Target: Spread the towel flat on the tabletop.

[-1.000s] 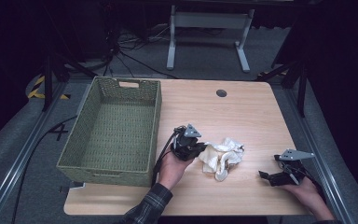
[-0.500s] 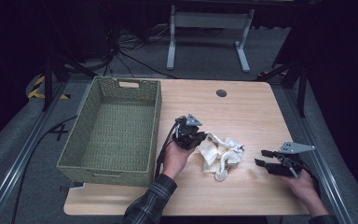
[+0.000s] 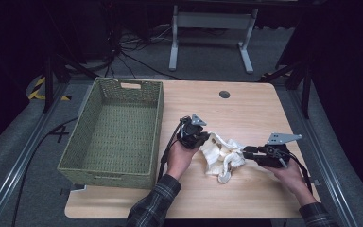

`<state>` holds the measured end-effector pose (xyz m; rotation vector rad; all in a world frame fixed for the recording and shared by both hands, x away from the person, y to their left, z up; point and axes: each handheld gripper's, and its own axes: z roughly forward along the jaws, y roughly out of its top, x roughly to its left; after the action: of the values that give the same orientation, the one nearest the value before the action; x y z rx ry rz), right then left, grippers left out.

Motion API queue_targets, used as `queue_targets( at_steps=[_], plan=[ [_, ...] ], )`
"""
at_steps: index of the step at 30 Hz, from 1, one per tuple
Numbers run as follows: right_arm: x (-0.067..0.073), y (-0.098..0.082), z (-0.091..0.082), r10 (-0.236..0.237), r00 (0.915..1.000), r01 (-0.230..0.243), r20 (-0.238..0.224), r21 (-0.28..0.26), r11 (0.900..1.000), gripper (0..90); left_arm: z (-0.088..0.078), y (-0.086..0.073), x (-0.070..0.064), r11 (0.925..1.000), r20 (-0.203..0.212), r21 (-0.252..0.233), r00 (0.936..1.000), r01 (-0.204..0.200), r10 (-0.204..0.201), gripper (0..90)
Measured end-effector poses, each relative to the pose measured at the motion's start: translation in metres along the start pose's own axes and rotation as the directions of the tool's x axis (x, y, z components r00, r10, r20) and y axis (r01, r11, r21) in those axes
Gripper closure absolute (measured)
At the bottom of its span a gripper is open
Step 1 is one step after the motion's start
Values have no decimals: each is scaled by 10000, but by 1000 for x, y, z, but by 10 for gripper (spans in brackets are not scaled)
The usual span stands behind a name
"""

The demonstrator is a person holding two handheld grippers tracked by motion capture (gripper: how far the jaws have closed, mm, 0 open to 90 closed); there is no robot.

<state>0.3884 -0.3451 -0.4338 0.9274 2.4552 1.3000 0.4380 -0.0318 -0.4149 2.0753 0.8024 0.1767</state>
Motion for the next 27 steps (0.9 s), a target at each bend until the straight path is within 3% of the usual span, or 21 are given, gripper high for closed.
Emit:
queue_targets(
  at_steps=[2, 5, 8, 16, 23, 27],
  plan=[
    [2, 2, 7, -4, 9999, 7, -158, 215, 9998, 709, 0, 0, 0, 10000, -36, -5, 10000, -11, 11, 866],
    [2, 3, 15, -74, 9998, 82, -165, 471, 9989, 842, 0, 0, 1, 10000, -143, 16, 9999, -37, 37, 866],
    [1, 3, 14, -30, 9999, 35, -113, 500, 9987, 882, -1, 0, 2, 10000, -221, 26, 9998, 18, -17, 866],
    [-15, 5, -11, 433, 9969, -426, 665, -110, 9990, 890, -4, 1, 7, 9997, -615, 191, 9980, 178, -166, 867],
    [-42, -4, -37, 1099, 9828, -1041, 1481, -464, 9935, 890, 1, -1, 13, 9982, -1069, 513, 9940, 306, -249, 867],
    [-52, -9, -43, 1450, 9742, -1394, 1731, -444, 9892, 890, 4, -1, 18, 9965, -1374, 690, 9898, 468, -369, 867]
  ],
)
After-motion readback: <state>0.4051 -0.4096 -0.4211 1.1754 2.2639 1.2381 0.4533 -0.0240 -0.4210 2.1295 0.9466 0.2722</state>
